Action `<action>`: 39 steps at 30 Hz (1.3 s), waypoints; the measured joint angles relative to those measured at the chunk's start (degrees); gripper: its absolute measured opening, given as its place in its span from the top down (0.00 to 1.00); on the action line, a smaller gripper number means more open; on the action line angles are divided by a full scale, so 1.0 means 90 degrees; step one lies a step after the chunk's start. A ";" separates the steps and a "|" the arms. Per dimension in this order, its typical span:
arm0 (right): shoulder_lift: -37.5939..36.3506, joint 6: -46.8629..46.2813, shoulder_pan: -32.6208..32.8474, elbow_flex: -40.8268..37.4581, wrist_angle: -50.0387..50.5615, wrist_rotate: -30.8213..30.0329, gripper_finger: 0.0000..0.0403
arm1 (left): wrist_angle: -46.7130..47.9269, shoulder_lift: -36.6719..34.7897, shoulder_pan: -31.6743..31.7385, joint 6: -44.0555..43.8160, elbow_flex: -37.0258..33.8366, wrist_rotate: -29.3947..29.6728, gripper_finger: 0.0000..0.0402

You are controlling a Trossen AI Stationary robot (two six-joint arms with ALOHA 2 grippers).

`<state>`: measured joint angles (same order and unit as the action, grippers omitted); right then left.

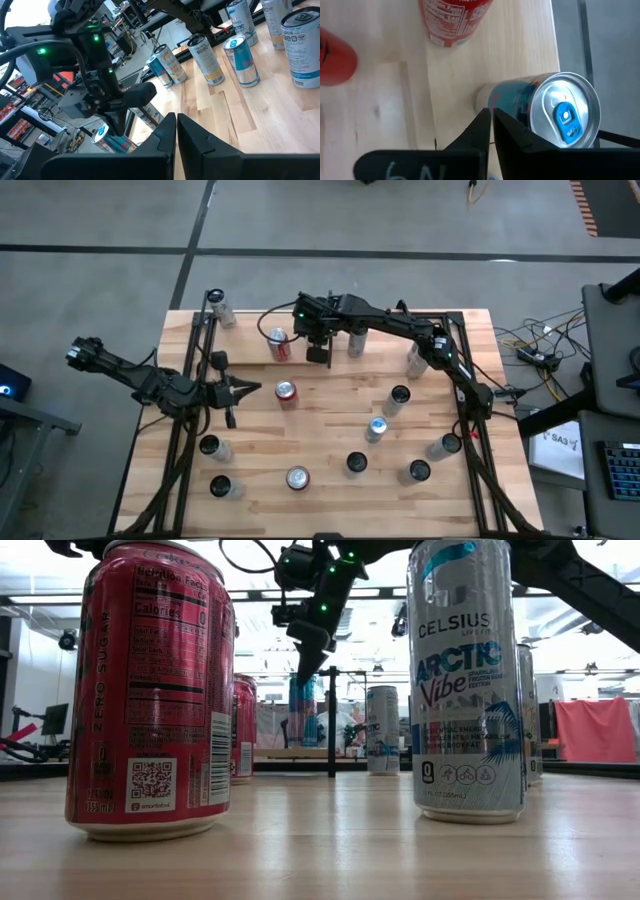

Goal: Place canned beverage on shelf
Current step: Put the bottom left blue and silver soda can on the shelf

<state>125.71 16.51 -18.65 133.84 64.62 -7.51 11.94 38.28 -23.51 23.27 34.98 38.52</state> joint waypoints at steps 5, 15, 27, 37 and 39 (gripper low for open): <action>0.0000 0.0010 -0.0027 0.0000 -0.0015 0.0000 0.97 | 0.0000 0.0000 0.0000 0.0002 0.0000 0.0001 1.00; 0.0000 0.0165 -0.0056 0.0000 -0.0135 0.0000 0.97 | 0.0000 0.0000 0.0000 0.0000 0.0000 0.0000 1.00; 0.0000 0.0345 -0.0179 0.0000 -0.0414 0.0002 0.97 | 0.0000 0.0000 -0.0002 0.0000 0.0000 0.0002 1.00; 0.0000 0.0423 -0.0289 0.0000 -0.0659 0.0002 0.97 | 0.0000 0.0000 -0.0001 0.0000 0.0000 0.0001 1.00; 0.0000 0.0452 -0.0301 0.0000 -0.0730 0.0004 0.97 | 0.0000 0.0000 -0.0002 0.0000 0.0000 0.0000 1.00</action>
<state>125.71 20.58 -21.35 133.84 58.05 -7.48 11.94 38.28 -23.53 23.27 34.98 38.52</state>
